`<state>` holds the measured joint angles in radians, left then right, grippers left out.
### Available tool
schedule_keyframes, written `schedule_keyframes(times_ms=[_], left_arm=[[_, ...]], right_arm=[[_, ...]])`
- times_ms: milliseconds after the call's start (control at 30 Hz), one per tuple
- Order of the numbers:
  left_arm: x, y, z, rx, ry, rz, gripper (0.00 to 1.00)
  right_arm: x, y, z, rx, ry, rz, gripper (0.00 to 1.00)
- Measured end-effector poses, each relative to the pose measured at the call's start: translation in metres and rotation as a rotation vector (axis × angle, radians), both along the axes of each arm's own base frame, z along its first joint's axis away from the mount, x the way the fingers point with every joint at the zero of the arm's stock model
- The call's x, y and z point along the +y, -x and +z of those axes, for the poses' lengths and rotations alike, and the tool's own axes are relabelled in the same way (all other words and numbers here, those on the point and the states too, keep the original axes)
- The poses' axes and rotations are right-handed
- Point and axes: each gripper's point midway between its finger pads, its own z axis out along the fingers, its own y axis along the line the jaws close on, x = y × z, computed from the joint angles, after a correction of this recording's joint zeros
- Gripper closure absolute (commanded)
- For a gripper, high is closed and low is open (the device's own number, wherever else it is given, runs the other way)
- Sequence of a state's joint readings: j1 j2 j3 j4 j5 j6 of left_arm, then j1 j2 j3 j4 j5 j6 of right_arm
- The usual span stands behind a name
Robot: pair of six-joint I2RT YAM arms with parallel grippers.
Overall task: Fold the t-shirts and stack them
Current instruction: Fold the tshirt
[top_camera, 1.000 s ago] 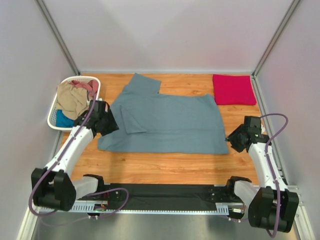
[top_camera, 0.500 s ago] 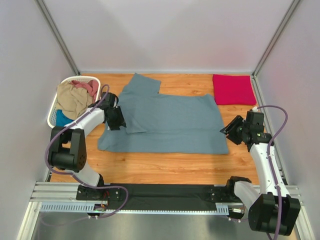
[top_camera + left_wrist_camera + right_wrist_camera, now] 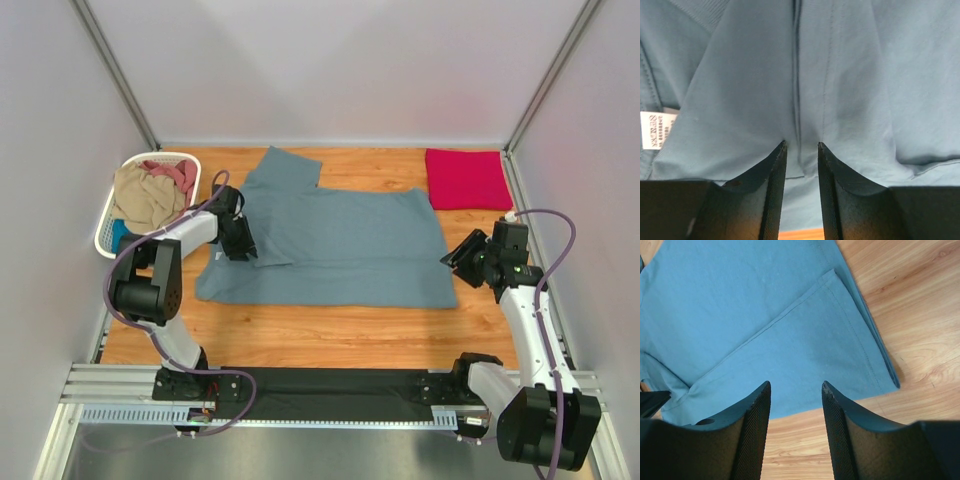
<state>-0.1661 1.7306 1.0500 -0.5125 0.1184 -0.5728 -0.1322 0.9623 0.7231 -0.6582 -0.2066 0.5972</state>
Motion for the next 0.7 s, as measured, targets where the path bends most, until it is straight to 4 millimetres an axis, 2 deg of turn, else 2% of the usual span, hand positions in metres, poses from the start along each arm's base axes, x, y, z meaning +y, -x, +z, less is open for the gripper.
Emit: schedule_keyframes(times_ms=[300,600,700], left_arm=[[0.000,0.000,-0.004,0.007,-0.072,-0.004,0.68],[-0.004,-0.005,-0.003,0.008,-0.091,-0.017,0.82],[-0.008,-0.010,-0.002,0.006,-0.094,-0.027,0.90]], right_arm=[[-0.005,-0.001,0.000,-0.006,0.030,-0.007,0.53],[-0.008,-0.001,0.000,-0.009,0.048,-0.011,0.53],[-0.009,-0.001,0.001,-0.014,0.052,-0.014,0.53]])
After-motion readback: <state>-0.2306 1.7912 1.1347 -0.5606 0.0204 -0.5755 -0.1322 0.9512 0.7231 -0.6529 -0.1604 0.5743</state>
